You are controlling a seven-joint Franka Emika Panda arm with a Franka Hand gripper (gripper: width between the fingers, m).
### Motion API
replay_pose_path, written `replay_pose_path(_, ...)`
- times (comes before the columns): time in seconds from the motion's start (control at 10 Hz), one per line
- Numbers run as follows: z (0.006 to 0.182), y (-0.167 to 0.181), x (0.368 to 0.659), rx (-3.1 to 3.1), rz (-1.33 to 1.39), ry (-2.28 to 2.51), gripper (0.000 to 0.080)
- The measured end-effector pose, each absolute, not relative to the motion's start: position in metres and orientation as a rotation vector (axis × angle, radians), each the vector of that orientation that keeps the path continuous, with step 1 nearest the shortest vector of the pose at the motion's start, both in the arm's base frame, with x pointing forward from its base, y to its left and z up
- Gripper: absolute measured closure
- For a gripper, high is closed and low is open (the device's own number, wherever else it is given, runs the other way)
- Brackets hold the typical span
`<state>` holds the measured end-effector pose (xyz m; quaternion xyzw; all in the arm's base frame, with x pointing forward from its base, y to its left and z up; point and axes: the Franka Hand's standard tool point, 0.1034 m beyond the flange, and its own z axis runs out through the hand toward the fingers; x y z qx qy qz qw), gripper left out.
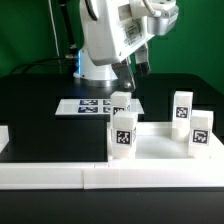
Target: Assemble square table
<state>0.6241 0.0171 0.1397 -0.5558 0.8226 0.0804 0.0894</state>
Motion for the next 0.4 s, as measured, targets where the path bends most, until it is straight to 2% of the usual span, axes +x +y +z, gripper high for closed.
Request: replay_pose_path(0.4,0.1383,0.0170,0.6236,-1.654,0.240,2.449,0.0150)
